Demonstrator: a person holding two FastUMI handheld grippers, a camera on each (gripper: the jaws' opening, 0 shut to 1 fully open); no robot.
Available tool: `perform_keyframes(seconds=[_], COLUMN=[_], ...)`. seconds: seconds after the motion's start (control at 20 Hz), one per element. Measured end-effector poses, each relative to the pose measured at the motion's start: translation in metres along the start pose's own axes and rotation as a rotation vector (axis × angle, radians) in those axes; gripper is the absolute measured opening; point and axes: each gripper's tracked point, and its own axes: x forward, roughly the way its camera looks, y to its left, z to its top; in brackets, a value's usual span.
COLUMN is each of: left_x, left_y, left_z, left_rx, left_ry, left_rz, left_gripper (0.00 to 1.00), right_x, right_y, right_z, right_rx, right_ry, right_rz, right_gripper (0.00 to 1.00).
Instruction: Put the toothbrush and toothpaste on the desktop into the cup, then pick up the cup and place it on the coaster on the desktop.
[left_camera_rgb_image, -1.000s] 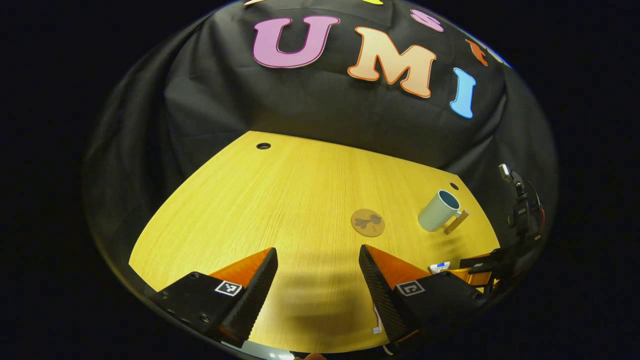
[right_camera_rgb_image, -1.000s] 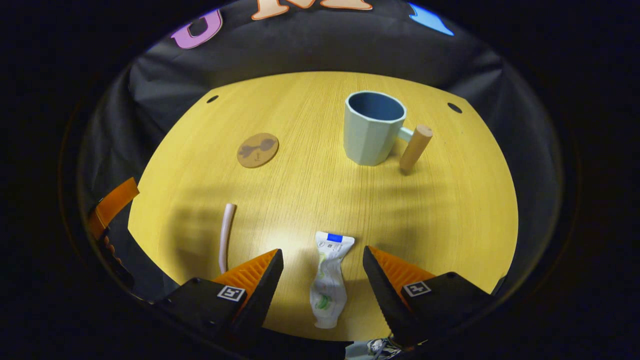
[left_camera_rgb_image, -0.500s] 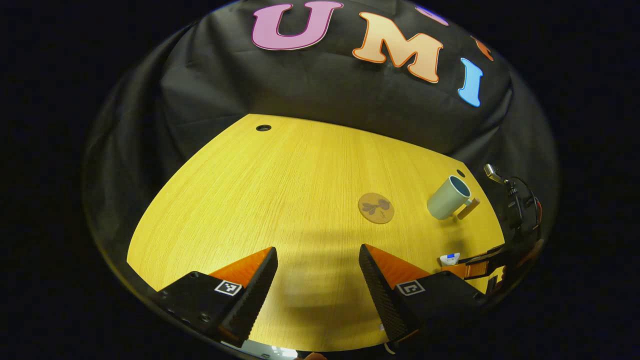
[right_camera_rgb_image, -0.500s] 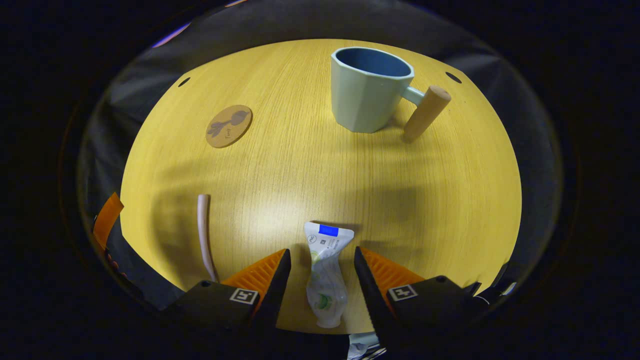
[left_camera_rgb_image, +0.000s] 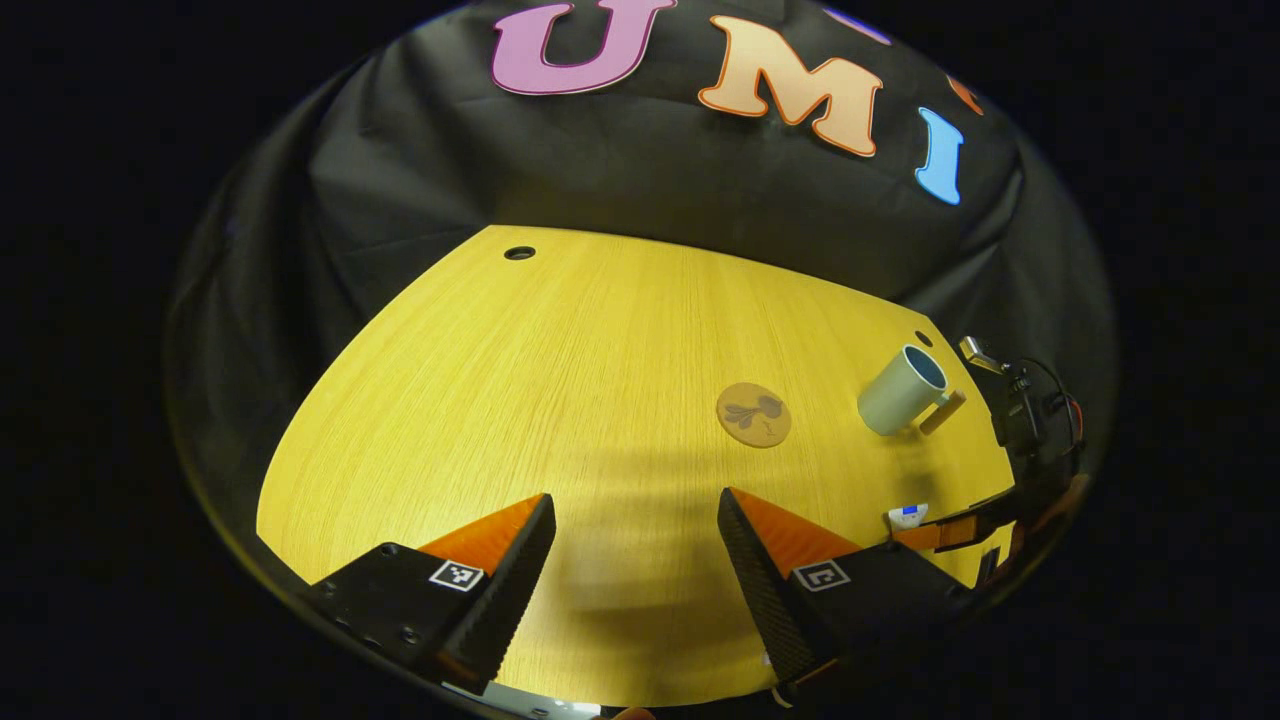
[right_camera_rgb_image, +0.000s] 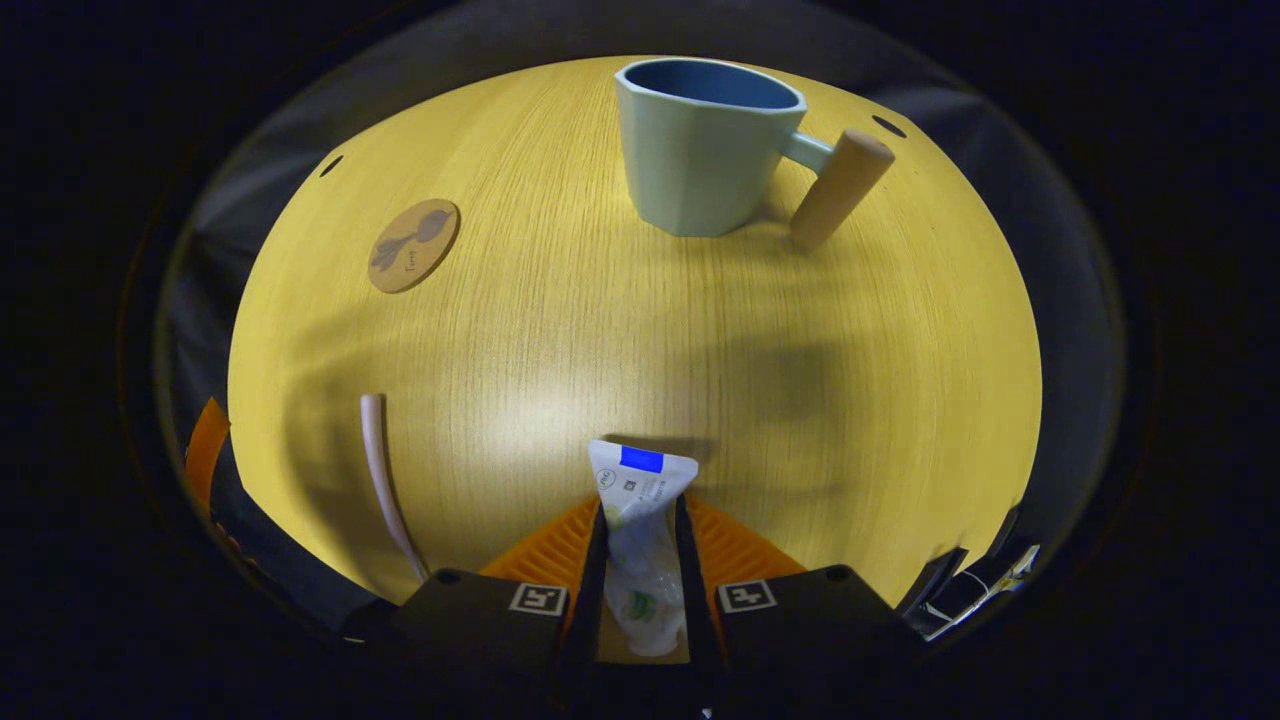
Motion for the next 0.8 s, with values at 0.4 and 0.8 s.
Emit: perform_keyframes(seconds=[0.4, 0.8], left_x=[0.004, 0.008], left_y=[-0.011, -0.047], left_z=[-0.011, -0.041], left_rx=[-0.009, 0.027], left_ry=[0.060, 0.236], left_rz=[-0.039, -0.095], left_gripper=[0.95, 0.96], right_x=[0.001, -0.012], right_y=[-0.002, -0.004], right_z=[-0.001, -0.007], right_rx=[-0.055, 0.039], right_ry=[-0.015, -0.059], right_rz=[0.000, 0.096], right_gripper=[0.15, 0.13])
